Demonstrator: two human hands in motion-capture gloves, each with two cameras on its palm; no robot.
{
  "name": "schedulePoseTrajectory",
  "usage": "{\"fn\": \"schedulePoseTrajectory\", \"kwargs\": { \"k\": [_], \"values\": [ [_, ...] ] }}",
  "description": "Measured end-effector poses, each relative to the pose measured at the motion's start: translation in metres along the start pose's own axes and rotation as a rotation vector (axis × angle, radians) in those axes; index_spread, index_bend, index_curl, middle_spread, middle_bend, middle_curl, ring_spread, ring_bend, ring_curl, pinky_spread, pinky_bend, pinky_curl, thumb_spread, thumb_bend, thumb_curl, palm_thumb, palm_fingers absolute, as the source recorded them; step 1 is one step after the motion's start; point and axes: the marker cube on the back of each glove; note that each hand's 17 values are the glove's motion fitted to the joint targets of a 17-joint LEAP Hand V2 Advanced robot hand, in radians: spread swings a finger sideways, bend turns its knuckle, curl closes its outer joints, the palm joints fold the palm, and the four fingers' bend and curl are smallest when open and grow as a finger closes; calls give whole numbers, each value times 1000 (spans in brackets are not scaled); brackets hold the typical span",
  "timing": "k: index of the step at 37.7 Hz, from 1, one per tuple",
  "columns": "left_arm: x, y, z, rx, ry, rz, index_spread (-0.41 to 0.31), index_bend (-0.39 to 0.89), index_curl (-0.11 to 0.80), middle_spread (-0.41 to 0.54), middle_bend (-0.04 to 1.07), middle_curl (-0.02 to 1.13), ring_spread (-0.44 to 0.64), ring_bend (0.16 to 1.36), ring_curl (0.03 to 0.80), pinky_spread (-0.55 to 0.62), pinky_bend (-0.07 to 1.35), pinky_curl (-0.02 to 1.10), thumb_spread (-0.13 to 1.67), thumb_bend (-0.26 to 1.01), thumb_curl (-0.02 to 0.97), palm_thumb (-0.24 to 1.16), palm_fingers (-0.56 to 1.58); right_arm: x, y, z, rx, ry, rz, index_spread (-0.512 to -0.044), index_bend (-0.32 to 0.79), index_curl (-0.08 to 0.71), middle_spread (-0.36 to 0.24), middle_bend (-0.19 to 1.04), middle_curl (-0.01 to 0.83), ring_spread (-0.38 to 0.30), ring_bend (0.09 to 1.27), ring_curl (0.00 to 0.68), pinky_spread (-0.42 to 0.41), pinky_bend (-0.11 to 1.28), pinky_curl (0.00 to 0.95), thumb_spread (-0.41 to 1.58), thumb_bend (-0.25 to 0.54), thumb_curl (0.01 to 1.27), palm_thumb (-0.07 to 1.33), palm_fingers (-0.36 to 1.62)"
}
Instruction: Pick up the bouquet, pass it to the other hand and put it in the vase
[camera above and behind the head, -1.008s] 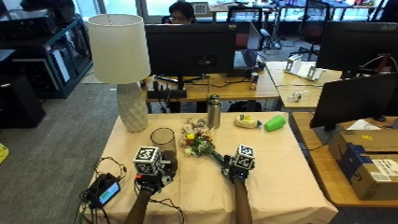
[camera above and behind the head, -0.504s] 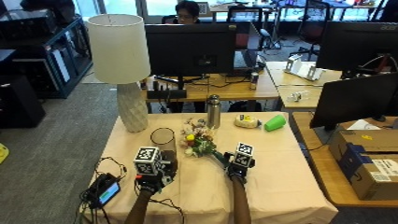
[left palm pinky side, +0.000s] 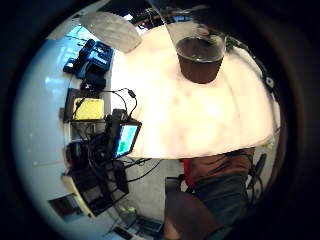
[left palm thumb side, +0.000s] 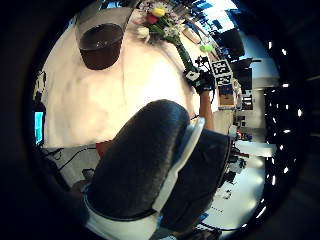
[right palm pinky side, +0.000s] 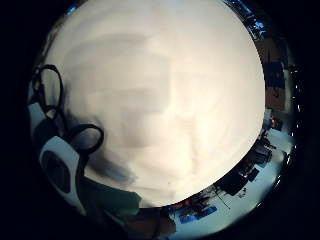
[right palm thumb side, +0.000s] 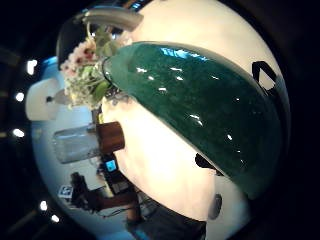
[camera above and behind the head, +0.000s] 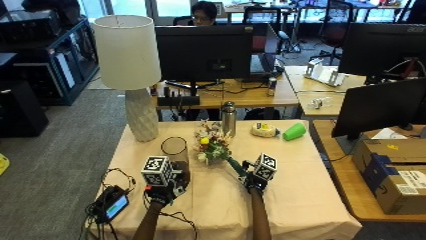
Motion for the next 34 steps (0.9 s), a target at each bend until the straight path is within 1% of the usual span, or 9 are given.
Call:
{"fn": "schedulePoseTrajectory", "kwargs": {
  "k": [7,10,11,13,16,20,24,29,34],
  "values": [
    [20,-13,-15,165,208,47,-3,136,216,225,216,337,490,611,247,496,516,327,998,-64,131,-79,35,-25,-3,-20,128,-351,-191,-266,197,401,-192,609,530,-220,824,501,-329,563,413,288,-30,679,1006,1400],
    [31,-20,-19,207,345,77,-5,151,224,204,230,338,463,617,246,472,521,324,1003,-59,133,-71,139,-31,-2,-24,100,-522,-217,-266,195,416,-192,619,536,-217,830,504,-331,568,418,279,-30,689,1004,1394],
    [34,-23,-19,211,393,89,-3,129,219,213,211,327,472,605,238,482,512,318,1000,-64,133,-80,70,-37,2,-28,88,-596,-258,-266,196,420,-192,619,538,-219,833,505,-331,570,420,277,-30,693,1004,1391],
    [40,-30,-19,213,501,117,-9,154,232,186,232,336,437,620,246,447,526,324,1004,-57,137,-67,221,-51,12,-38,82,-726,-332,-265,194,429,-191,625,540,-216,836,507,-327,572,423,273,-30,699,1003,1388],
    [48,-42,-19,205,669,166,-14,158,243,160,233,338,397,609,246,409,535,329,1011,-55,140,-64,302,-60,28,-47,72,-745,-219,-265,193,441,-191,629,544,-215,841,509,-327,575,427,268,-30,708,1001,1384],
    [63,-59,-21,182,866,242,-25,152,255,123,242,349,327,612,256,334,525,337,1019,-42,153,-40,413,-49,27,-47,165,-582,-102,-266,191,455,-187,633,547,-213,845,510,-329,582,432,263,-31,719,1000,1380],
    [85,-82,-27,203,1040,426,-27,136,261,94,249,359,261,612,266,263,516,346,1016,-26,172,-8,483,-73,18,-42,232,-753,-411,-266,193,468,-183,638,552,-212,851,512,-330,584,435,261,-31,728,996,1377],
    [104,-101,-23,71,1192,291,-25,124,263,65,246,373,218,611,279,224,498,356,999,-17,202,28,493,-103,23,-39,297,-829,-698,-264,192,482,-180,639,555,-210,857,513,-330,585,437,260,-30,738,996,1376],
    [122,-116,-32,100,1263,298,-16,123,264,48,236,377,196,606,285,217,474,358,958,18,253,165,493,-127,32,-24,226,-874,-702,-264,188,492,-180,644,559,-210,865,514,-328,593,442,260,-31,747,995,1375]
  ]
}}
